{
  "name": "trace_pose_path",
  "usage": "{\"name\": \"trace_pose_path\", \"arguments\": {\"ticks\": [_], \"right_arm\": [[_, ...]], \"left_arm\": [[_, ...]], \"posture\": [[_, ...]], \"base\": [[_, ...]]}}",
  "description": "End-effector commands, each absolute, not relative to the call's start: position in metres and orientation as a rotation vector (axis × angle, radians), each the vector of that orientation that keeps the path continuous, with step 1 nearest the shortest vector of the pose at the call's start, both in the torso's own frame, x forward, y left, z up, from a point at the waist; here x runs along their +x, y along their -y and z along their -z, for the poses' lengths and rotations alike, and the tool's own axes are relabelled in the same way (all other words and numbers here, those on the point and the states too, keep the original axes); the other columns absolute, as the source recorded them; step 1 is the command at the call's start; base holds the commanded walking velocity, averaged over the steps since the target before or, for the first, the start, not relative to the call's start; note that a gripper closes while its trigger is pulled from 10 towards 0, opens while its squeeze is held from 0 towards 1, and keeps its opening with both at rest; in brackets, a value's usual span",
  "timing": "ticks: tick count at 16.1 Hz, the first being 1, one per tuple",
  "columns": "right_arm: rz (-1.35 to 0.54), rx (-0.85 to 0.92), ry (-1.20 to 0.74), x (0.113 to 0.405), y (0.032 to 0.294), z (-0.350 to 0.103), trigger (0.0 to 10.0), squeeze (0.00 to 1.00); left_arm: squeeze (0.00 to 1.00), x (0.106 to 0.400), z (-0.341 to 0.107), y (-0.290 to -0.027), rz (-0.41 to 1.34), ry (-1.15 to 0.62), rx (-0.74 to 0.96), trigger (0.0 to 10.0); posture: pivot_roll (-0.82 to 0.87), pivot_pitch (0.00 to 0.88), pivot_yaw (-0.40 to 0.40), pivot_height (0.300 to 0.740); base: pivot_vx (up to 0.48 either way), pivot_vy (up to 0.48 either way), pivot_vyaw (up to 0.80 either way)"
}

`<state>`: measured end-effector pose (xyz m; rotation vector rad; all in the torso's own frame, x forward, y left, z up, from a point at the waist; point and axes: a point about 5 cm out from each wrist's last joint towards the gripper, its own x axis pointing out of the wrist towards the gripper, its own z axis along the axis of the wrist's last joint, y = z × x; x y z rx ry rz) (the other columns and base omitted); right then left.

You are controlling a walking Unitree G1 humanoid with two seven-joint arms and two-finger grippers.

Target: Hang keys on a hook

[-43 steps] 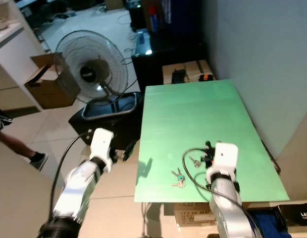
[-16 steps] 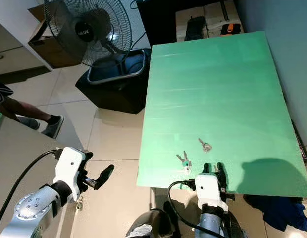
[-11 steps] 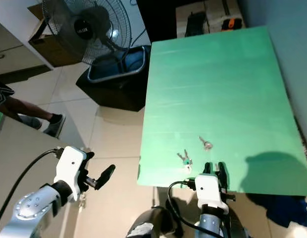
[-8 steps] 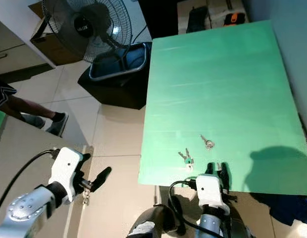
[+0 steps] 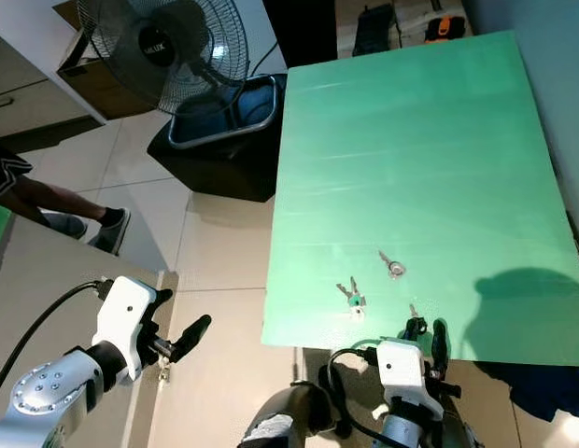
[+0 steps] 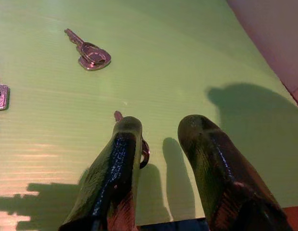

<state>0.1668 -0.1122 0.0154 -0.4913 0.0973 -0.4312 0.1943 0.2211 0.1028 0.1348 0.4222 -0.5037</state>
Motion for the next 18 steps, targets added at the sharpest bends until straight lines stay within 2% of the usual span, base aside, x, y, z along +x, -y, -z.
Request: {"name": "trace_pose_path", "arguments": {"ticks": [1,18], "right_arm": [[0.435,-0.436,-0.165,0.157,0.092,-0.01,10.0,0.0],[0.42,-0.425,-0.109,0.154,0.09,-0.022,10.0,0.0]], "left_arm": [[0.0,0.19,-0.103,-0.23,0.484,-0.453,0.15,10.0],[0.0,0.177,-0.113,-0.238,0.514,-0.491,0.172,10.0]], "posture": [[-0.03,0.341,0.39,0.74],[-0.01,0.398,0.4,0.74]], "base": [[0.0,0.0,0.0],[0.0,0.0,0.0]]}}
